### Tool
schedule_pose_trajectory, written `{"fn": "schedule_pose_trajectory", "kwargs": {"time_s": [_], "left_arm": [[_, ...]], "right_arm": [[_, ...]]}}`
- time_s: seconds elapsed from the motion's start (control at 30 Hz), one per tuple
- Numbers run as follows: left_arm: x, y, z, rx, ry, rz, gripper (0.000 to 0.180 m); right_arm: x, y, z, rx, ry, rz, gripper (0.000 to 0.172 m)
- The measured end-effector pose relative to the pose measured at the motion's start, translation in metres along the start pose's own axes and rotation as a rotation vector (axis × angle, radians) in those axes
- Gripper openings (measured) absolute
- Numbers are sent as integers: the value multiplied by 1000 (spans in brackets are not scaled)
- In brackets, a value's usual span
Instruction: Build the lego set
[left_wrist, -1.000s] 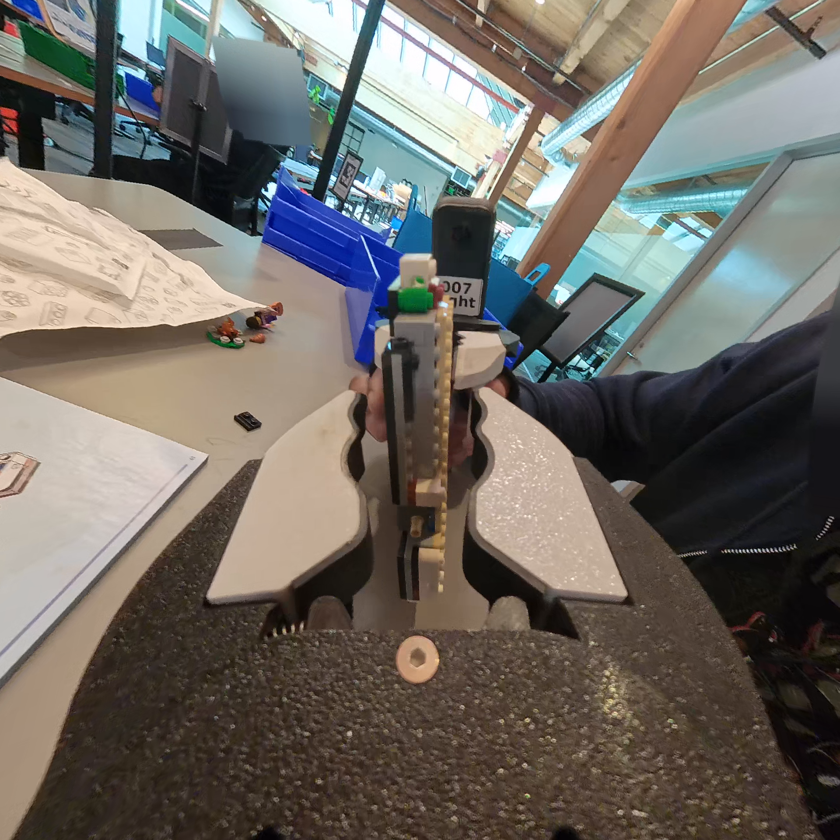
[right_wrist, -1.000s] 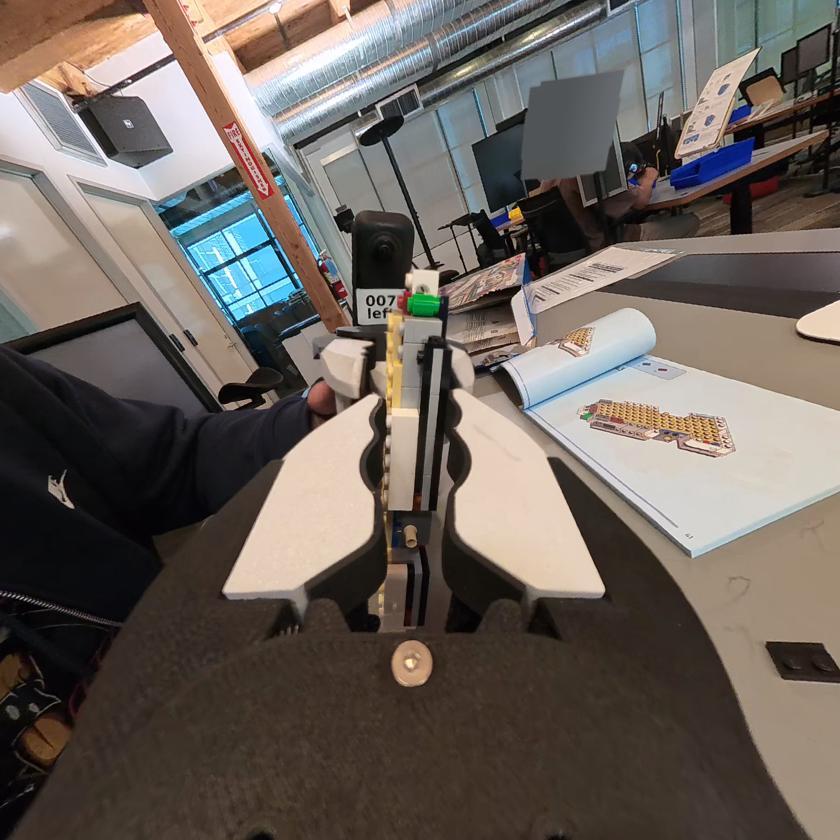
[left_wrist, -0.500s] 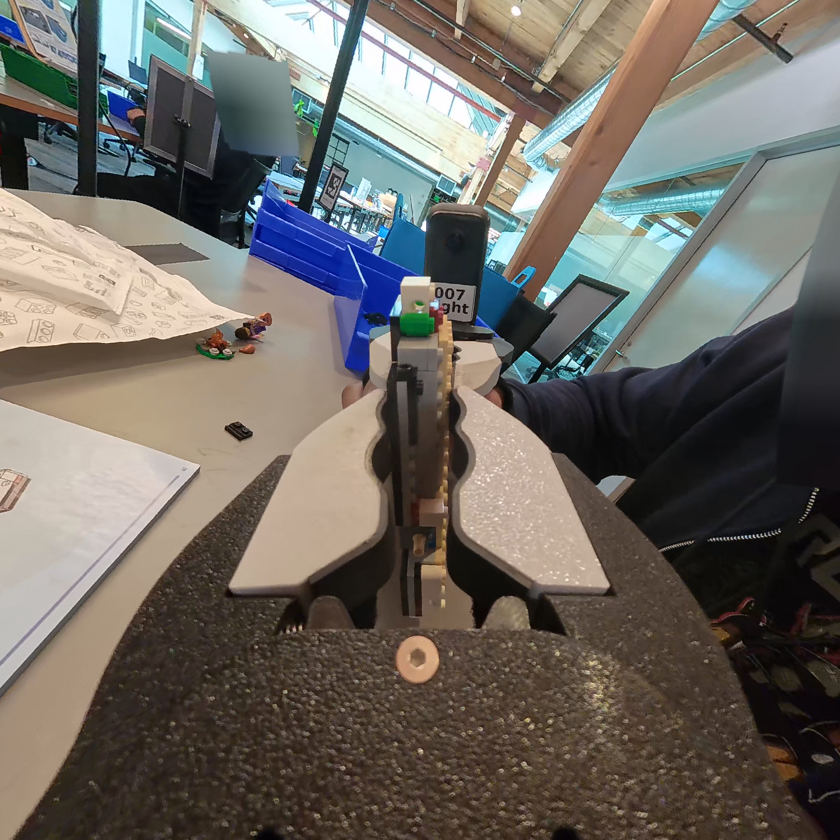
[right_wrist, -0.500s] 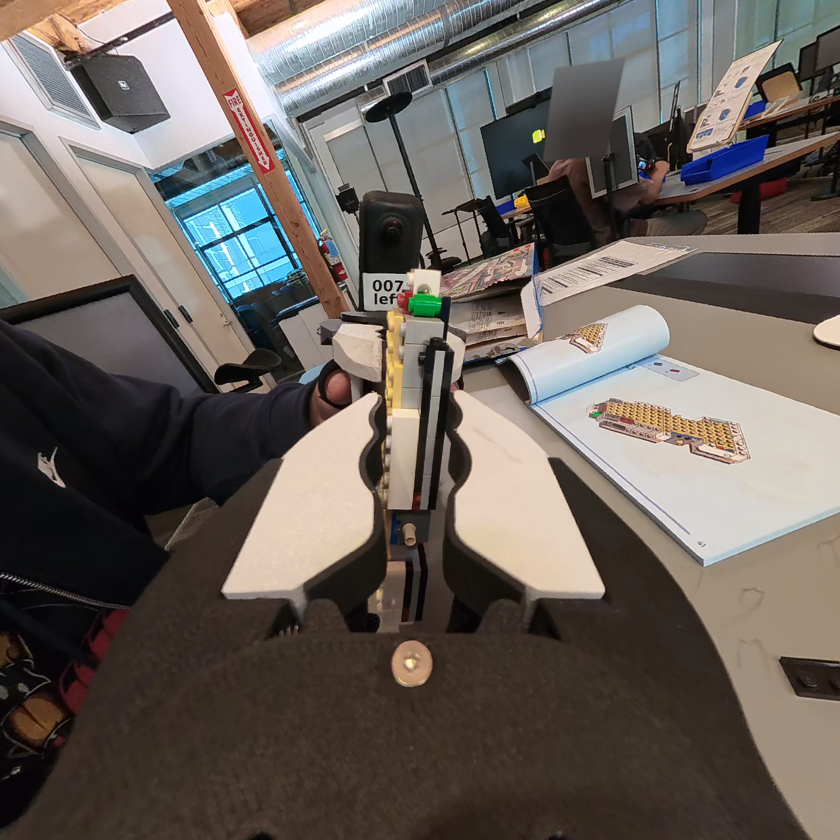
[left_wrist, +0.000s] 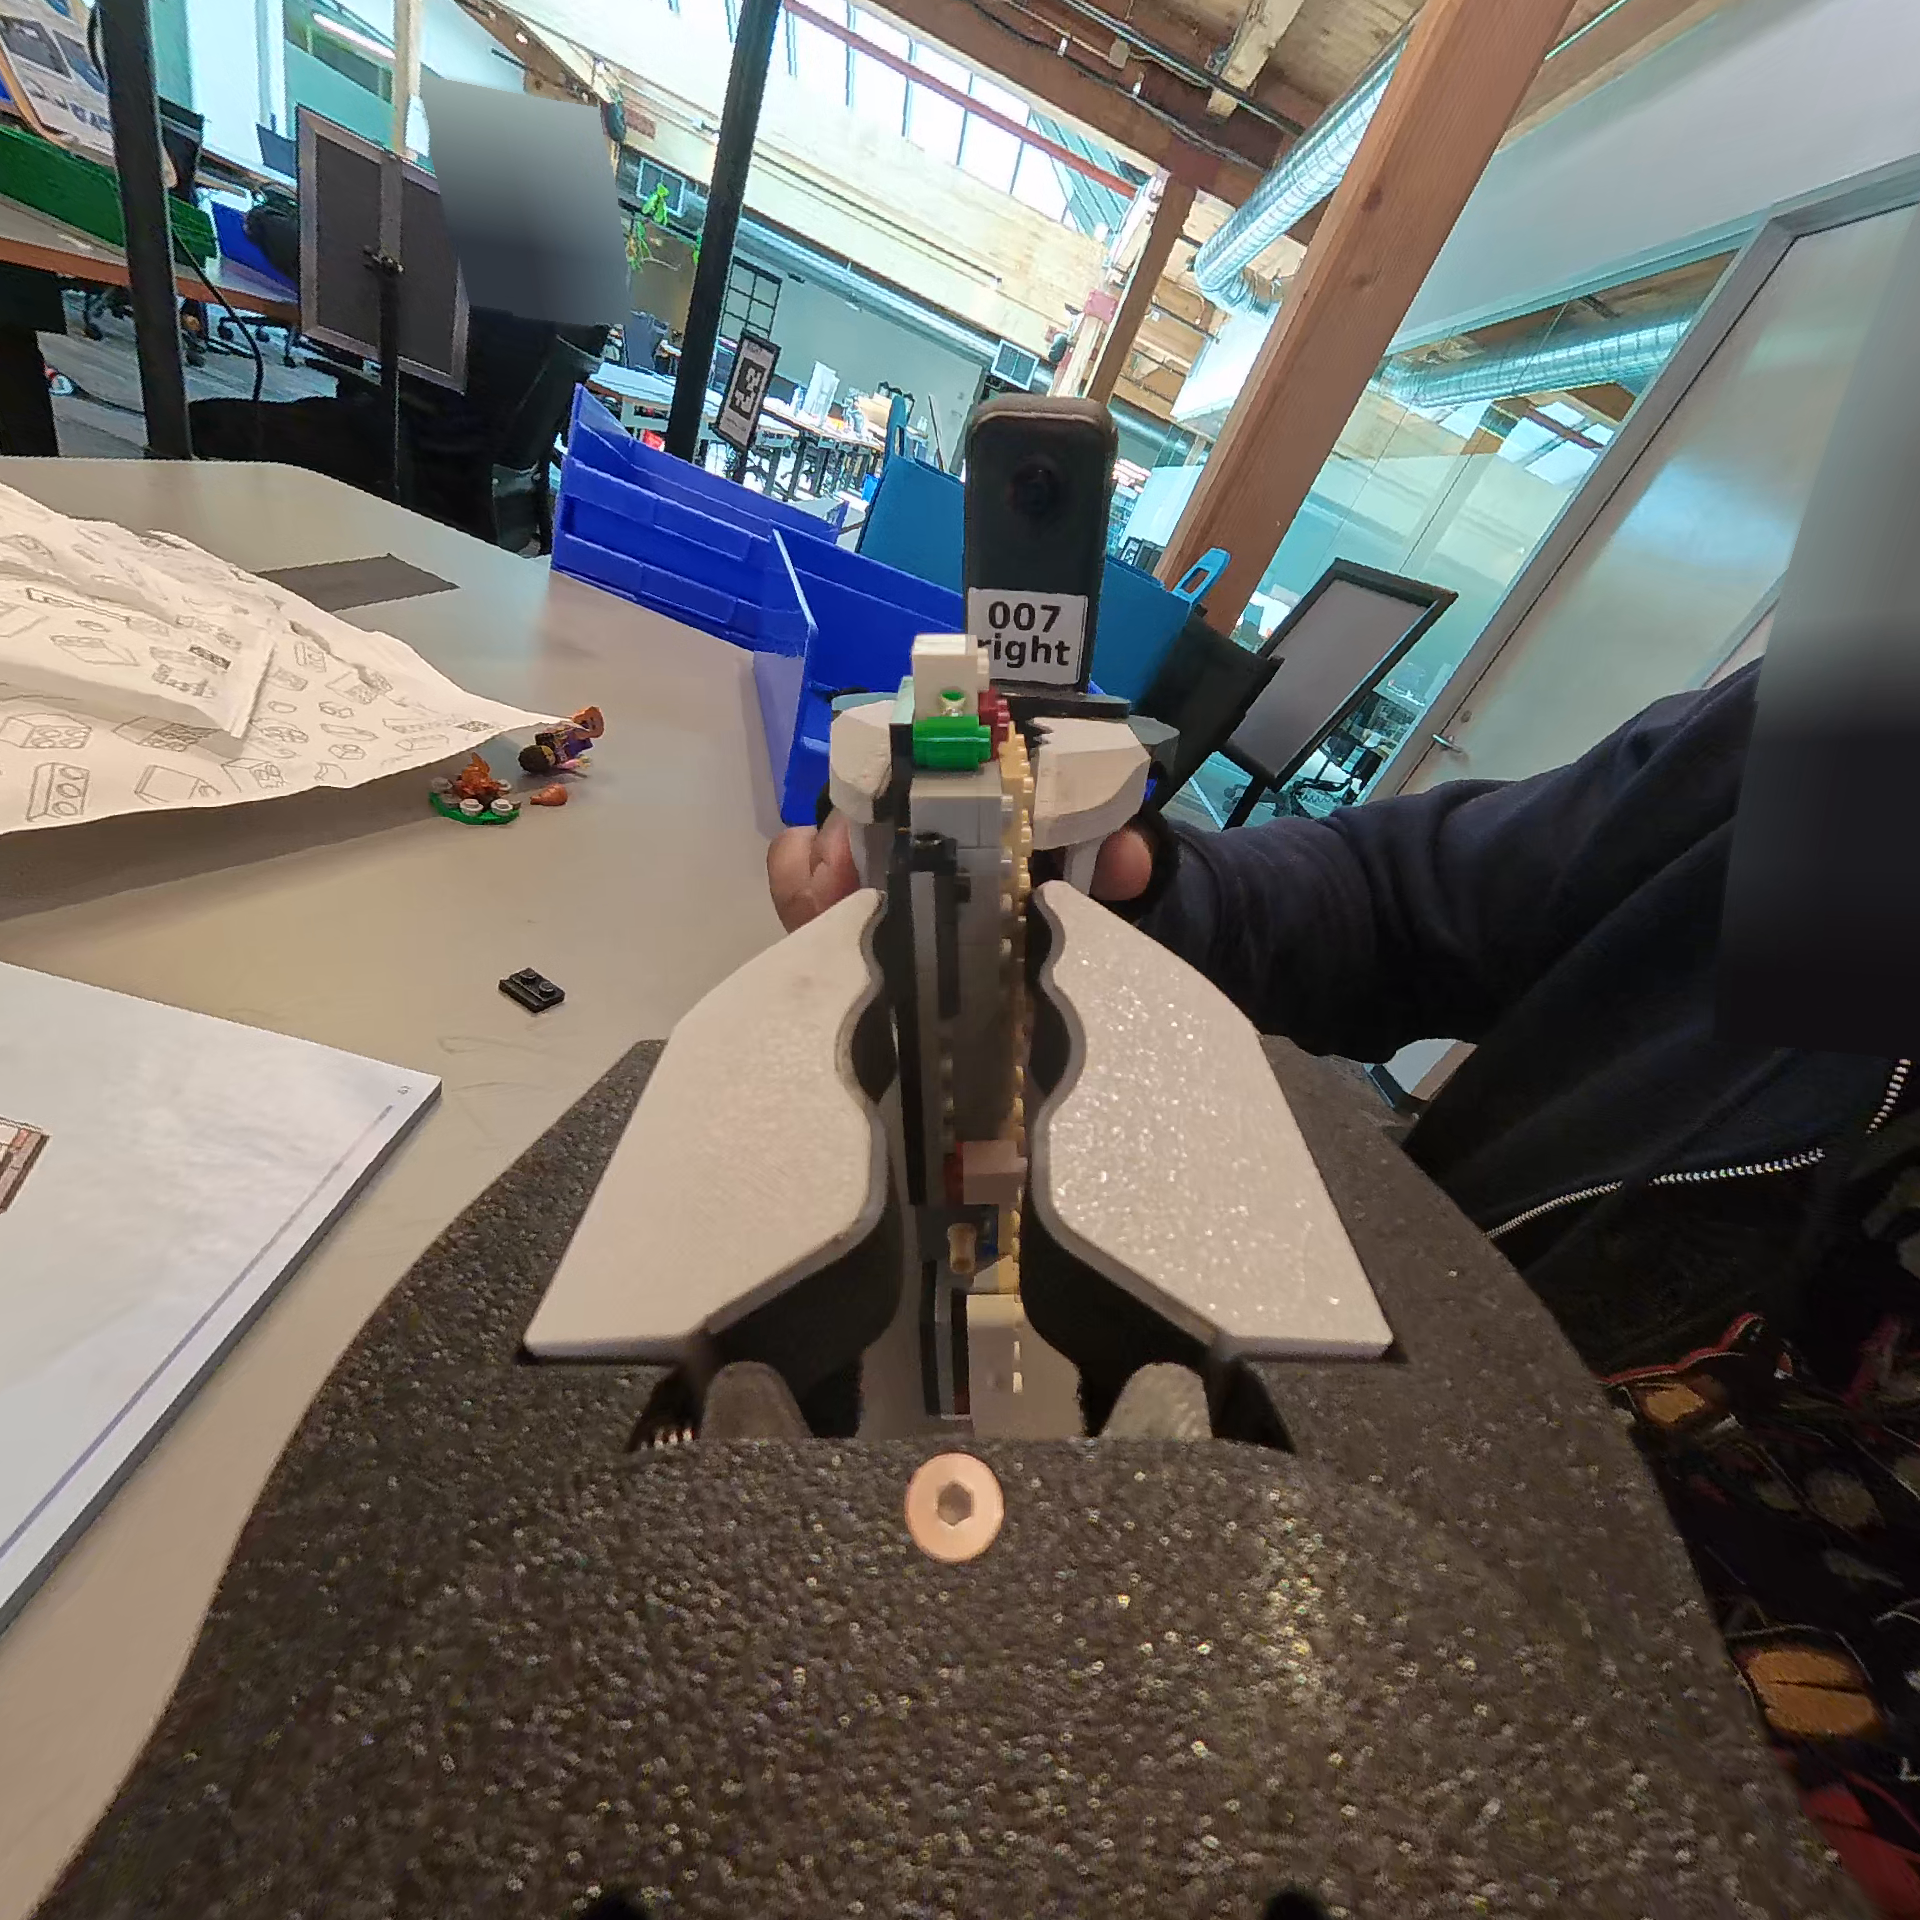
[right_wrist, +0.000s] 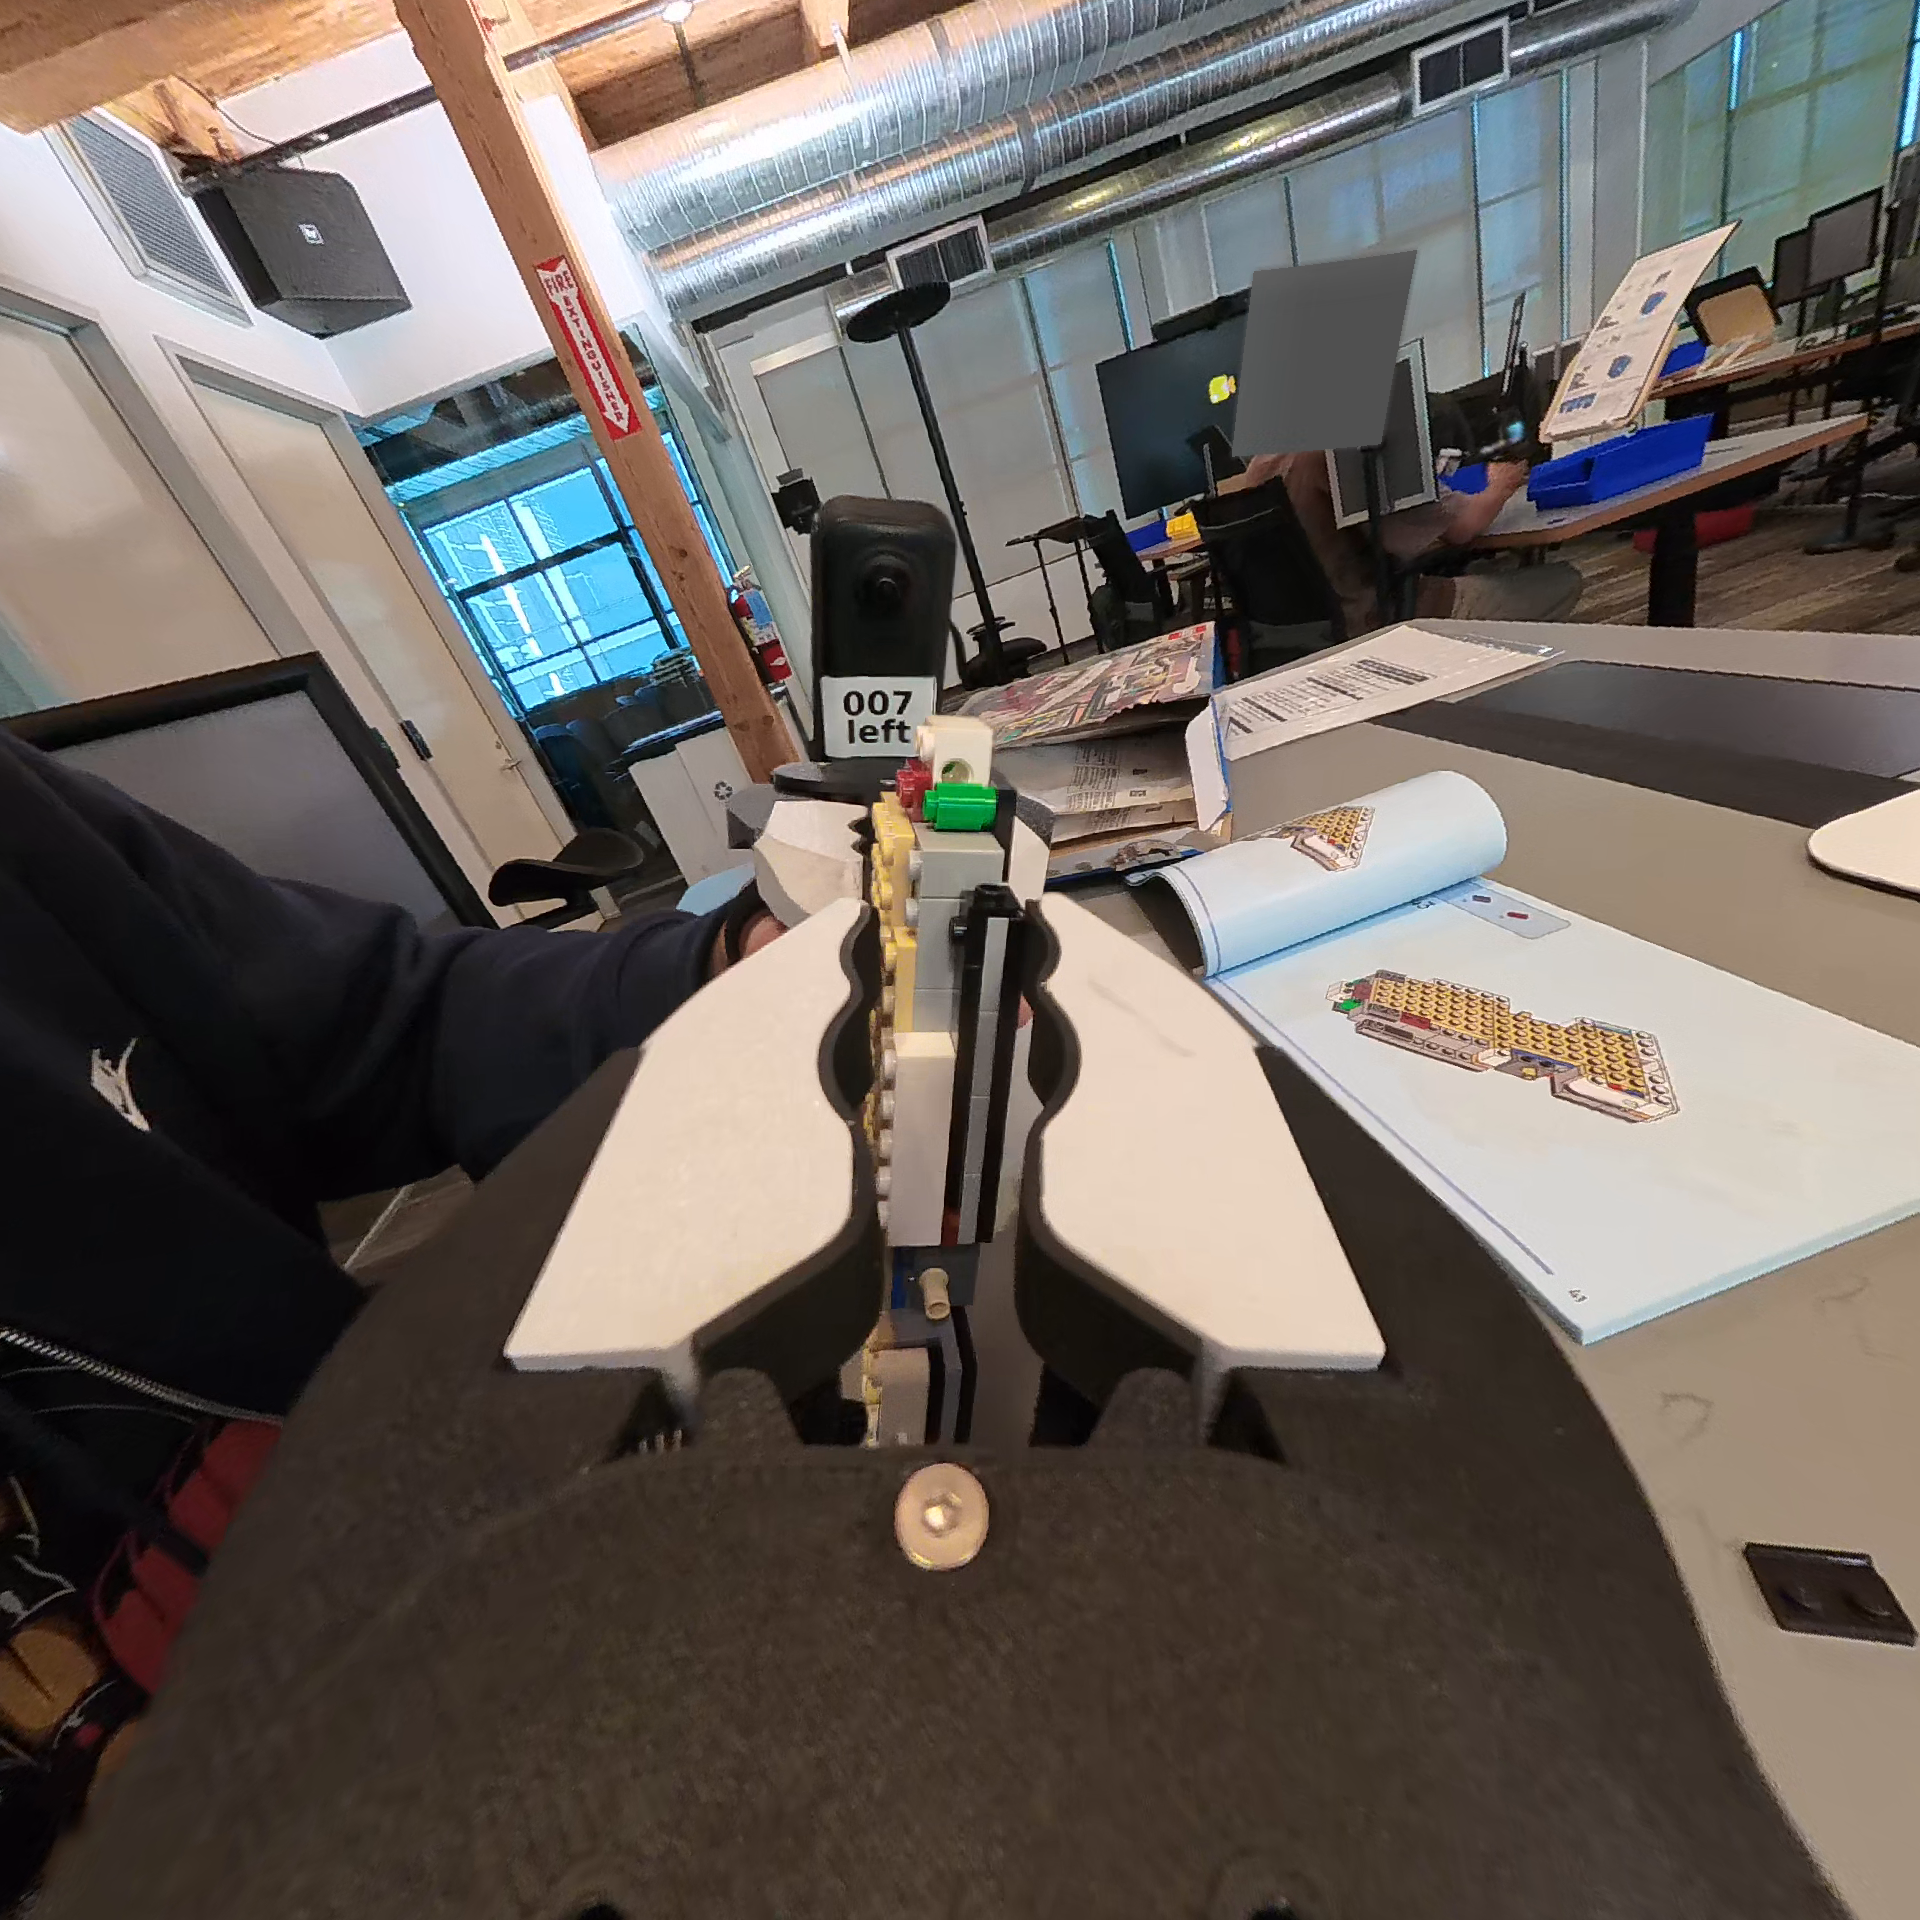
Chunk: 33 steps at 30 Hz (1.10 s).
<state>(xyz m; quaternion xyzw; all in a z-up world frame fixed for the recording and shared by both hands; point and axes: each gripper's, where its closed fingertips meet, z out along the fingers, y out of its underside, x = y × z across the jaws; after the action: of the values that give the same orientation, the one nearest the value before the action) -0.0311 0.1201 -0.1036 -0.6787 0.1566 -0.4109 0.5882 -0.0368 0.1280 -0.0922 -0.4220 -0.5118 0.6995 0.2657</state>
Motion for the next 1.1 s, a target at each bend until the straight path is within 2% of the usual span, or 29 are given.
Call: {"fn": "schedule_pose_trajectory", "kwargs": {"time_s": [0.3, 0.43, 0.57, 0.73, 0.9, 1.1], "left_arm": [[3, -3, 0, 17, 21, 14, 24], [4, -16, -5, 94, 28, -12, 34], [4, -9, -1, 55, 9, 22, 25], [0, -8, -2, 33, -14, -3, 24], [-17, -13, -9, 94, -84, -106, 23], [-73, -22, -49, 338, -283, -415, 24]], "right_arm": [[-4, -1, 0, 2, -19, -14, 24], [-4, 3, 1, -23, -23, -23, 23], [-8, 10, 5, -52, -27, -42, 23], [-5, 12, 6, -63, -16, -4, 24], [9, 7, 1, -41, 56, 5, 31], [32, 16, -3, -116, 216, -94, 34]]}}
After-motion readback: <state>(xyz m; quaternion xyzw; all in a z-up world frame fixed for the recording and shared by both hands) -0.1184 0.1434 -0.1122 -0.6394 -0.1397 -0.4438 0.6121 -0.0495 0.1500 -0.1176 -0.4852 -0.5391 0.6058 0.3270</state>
